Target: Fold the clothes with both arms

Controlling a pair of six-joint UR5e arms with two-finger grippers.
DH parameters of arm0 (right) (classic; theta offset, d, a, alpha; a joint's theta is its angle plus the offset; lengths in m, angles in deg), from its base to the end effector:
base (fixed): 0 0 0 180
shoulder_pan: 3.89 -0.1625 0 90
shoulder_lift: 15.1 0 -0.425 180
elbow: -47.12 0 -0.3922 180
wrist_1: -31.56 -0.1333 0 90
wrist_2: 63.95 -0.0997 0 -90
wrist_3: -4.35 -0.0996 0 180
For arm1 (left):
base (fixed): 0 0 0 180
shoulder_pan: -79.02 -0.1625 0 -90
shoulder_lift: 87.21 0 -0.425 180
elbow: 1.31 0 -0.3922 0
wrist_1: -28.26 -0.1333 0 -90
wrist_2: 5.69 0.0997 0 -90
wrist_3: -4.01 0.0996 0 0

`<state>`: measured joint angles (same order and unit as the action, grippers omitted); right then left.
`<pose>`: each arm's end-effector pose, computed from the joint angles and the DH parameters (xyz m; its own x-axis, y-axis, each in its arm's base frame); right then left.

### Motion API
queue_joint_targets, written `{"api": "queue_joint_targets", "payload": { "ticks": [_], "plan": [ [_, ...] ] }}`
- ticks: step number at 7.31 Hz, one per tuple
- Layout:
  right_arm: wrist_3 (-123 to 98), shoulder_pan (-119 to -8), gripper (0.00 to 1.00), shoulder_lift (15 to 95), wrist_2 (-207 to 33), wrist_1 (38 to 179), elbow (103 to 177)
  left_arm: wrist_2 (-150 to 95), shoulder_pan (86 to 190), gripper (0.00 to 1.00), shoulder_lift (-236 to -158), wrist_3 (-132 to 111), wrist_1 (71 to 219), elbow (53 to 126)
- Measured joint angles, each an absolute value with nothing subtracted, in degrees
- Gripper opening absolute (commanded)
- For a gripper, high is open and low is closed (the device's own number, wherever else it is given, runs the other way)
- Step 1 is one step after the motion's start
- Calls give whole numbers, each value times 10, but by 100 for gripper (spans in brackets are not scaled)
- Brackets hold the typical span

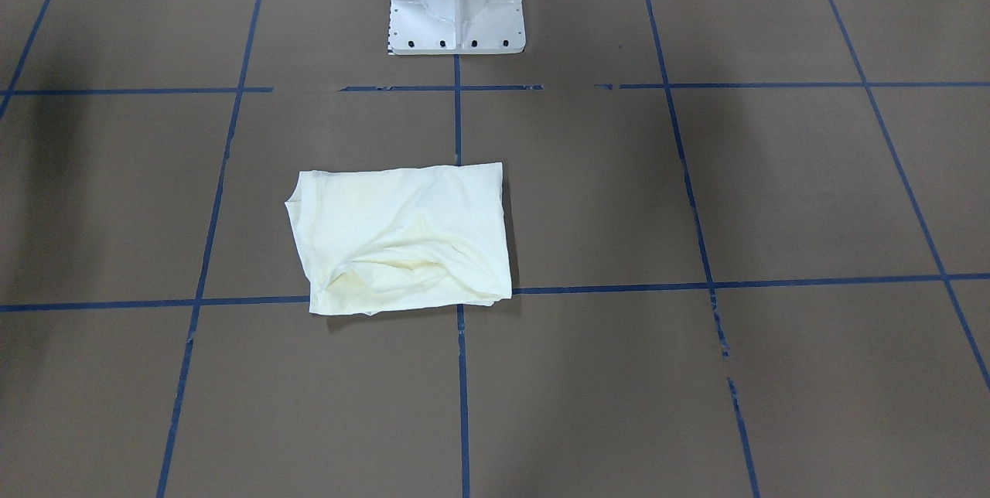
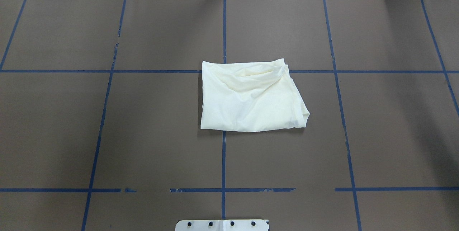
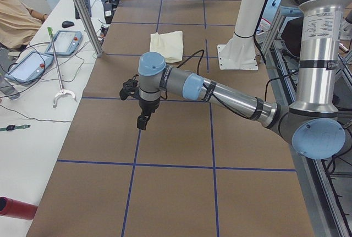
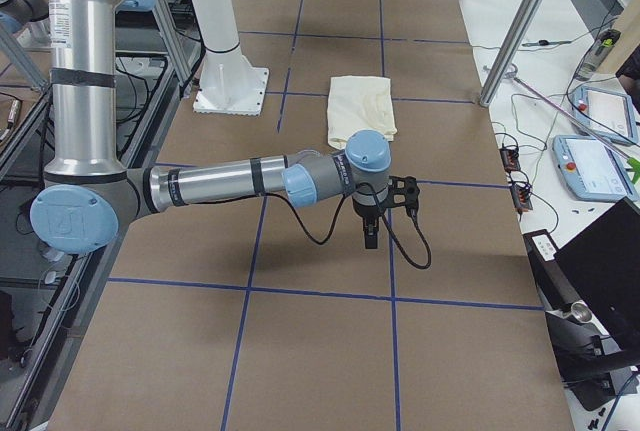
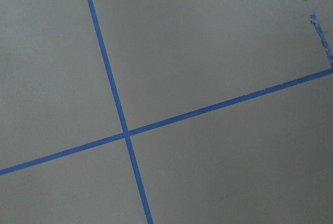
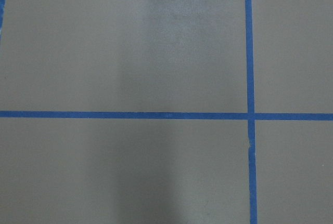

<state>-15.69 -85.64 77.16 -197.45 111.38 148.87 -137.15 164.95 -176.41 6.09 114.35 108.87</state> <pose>-0.0060 -0.4925 0.5570 0.6895 0.0061 0.7243 -0.1077 0.9897 0.0941 -0.0331 -0.4836 0.5027 0.7320 0.2641 -0.6280 -0.0950 0.9524 0.2897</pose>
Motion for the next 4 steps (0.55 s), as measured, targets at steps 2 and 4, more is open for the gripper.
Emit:
{"api": "queue_joint_targets", "payload": {
  "ticks": [2,4],
  "plan": [
    [-157,-859,100,747,-1972,1171,1491,-1371,1649,100,-1764,61,1108,1066],
    [-156,-860,100,740,-1969,1201,1489,-1374,1650,100,-1760,62,1098,1038]
  ]
}}
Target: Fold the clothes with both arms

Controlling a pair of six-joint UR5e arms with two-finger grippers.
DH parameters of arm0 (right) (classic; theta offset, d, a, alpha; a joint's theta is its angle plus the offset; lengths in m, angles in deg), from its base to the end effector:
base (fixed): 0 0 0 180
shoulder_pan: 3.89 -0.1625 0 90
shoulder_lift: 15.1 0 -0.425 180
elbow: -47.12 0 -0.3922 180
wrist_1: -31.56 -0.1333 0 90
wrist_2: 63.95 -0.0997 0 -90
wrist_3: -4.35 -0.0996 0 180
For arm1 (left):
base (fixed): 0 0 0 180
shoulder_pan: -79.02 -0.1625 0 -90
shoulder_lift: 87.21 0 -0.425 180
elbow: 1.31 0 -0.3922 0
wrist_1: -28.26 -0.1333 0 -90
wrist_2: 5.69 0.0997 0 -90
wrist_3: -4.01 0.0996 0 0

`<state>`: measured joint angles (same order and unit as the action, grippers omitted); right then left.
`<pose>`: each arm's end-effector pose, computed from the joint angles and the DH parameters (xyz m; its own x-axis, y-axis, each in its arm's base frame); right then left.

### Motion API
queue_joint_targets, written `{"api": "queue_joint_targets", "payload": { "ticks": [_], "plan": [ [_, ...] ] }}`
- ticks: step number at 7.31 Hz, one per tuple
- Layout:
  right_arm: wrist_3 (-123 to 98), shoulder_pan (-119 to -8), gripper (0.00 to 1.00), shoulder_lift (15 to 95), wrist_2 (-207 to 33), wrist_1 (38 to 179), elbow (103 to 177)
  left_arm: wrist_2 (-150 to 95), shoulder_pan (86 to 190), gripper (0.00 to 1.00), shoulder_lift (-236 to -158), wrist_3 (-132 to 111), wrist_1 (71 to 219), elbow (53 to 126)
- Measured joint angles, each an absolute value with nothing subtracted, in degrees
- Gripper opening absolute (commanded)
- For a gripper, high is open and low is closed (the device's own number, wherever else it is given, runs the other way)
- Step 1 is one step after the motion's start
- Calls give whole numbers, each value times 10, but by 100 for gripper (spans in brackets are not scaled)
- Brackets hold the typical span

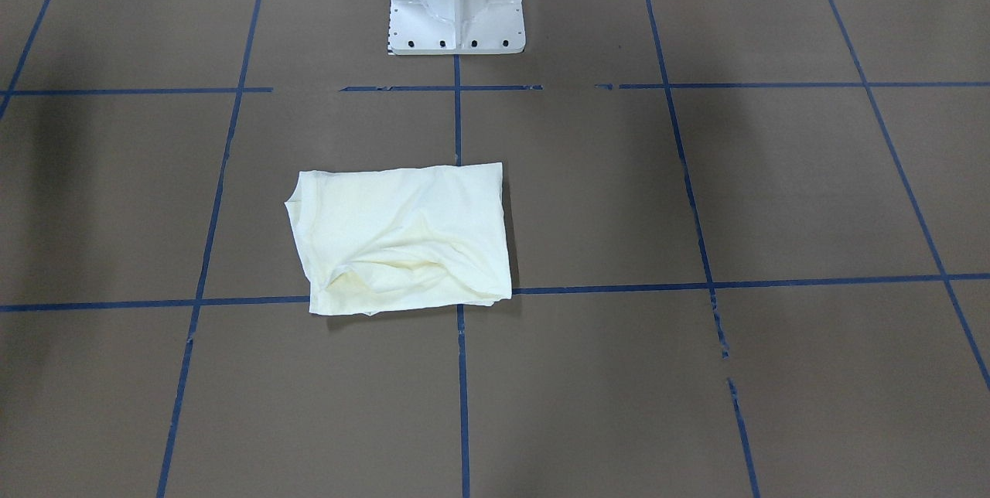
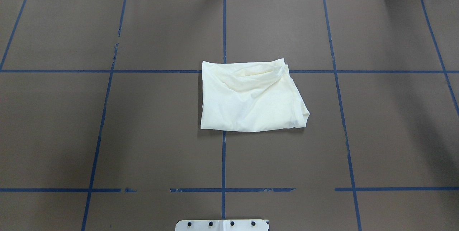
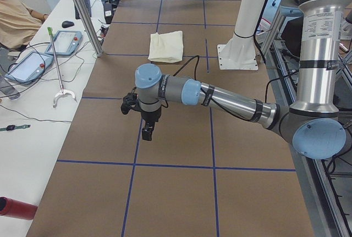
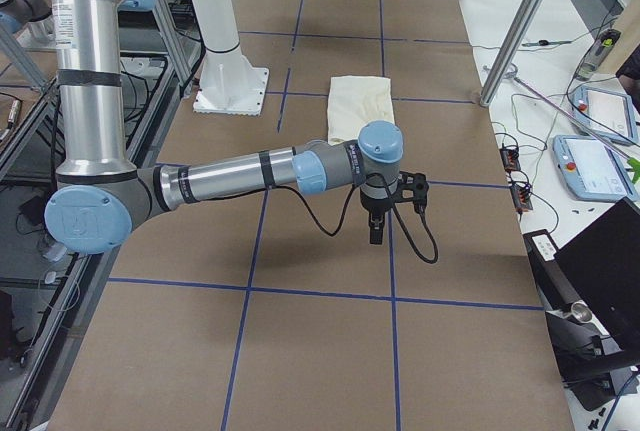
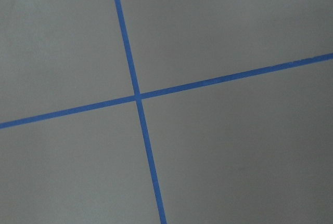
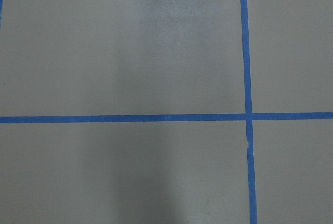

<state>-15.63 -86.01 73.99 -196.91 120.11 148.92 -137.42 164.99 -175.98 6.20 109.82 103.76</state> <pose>-0.0043 -0.5081 0.5474 0.7052 0.0787 0.7046 -0.1150 0.9934 0.0041 -0.0332 -0.4815 0.5582 0.7368 0.1528 -0.6586 -0.0982 0.9880 0.1194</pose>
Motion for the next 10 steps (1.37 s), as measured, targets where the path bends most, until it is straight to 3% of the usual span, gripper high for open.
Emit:
{"api": "queue_joint_targets", "payload": {
  "ticks": [5,10],
  "plan": [
    [-157,-860,100,744,-1968,1202,1477,-1420,1710,100,-1756,105,1099,951],
    [-158,-875,100,750,-1978,1203,1472,-1425,1716,100,-1766,122,1101,950]
  ]
}}
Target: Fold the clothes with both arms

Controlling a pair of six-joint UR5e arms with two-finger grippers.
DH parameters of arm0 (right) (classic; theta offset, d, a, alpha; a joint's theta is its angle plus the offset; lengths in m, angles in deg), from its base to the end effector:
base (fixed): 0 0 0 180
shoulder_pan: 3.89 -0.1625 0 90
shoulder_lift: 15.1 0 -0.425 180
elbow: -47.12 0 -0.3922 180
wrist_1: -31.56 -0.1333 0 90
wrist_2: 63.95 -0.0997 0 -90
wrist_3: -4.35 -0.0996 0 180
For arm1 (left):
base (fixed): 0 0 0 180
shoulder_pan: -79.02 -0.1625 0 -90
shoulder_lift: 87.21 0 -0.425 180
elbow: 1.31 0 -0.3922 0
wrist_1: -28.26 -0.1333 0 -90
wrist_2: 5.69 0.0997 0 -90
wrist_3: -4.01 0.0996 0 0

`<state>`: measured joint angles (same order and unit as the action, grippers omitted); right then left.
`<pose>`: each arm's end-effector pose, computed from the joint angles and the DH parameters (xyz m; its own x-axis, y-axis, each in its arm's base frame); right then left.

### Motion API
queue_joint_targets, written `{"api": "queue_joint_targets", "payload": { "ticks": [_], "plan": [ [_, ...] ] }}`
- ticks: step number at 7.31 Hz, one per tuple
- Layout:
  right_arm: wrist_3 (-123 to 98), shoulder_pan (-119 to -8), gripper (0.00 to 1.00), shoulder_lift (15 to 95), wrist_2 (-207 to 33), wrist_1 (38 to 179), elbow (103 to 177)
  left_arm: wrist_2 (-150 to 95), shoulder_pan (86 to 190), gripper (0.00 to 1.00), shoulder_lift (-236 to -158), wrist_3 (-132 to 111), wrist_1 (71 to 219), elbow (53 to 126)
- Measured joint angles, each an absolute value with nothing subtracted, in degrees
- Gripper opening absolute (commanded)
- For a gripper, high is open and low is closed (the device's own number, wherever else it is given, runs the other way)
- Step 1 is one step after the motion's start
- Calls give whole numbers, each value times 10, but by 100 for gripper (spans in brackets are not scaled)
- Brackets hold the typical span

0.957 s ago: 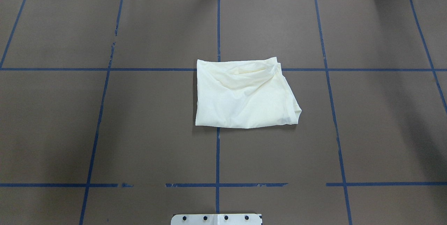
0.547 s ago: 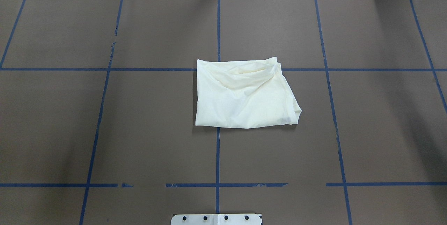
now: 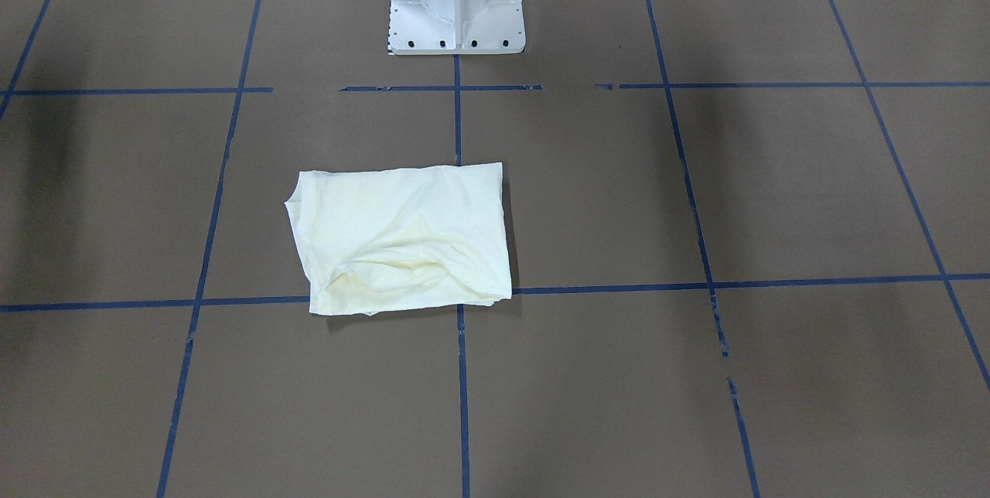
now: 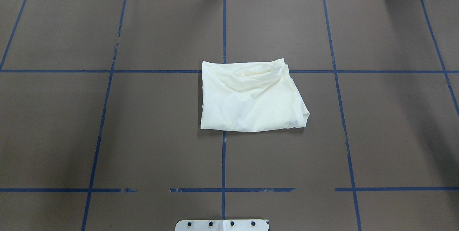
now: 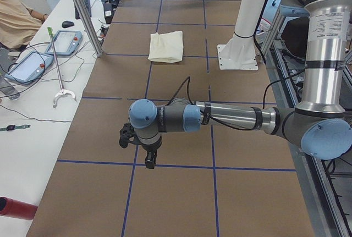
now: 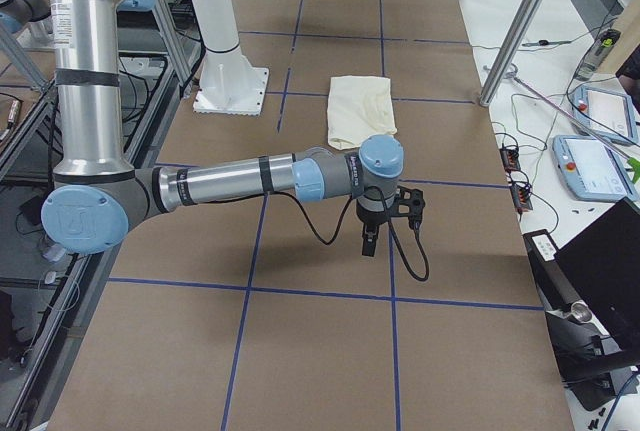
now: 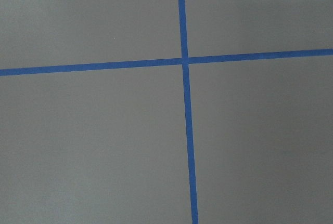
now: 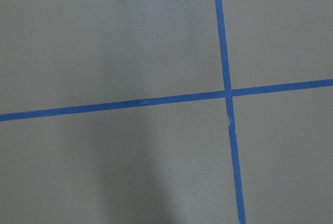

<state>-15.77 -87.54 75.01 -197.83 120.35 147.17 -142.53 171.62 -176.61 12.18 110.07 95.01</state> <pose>0.0089 -0.5013 0.5710 0.6961 0.1355 0.7051 -0.1394 0.9888 -0.0524 -0.0825 -0.4792 0.6208 0.6814 0.0800 -0.7275 -0.0520 0.9968 0.0609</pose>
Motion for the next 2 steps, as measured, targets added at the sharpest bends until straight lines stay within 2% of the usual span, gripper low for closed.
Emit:
{"api": "queue_joint_targets", "payload": {
  "ticks": [2],
  "plan": [
    [-158,-899,100,752,-1990,1206,1466,-1425,1716,100,-1769,122,1103,951]
  ]
}}
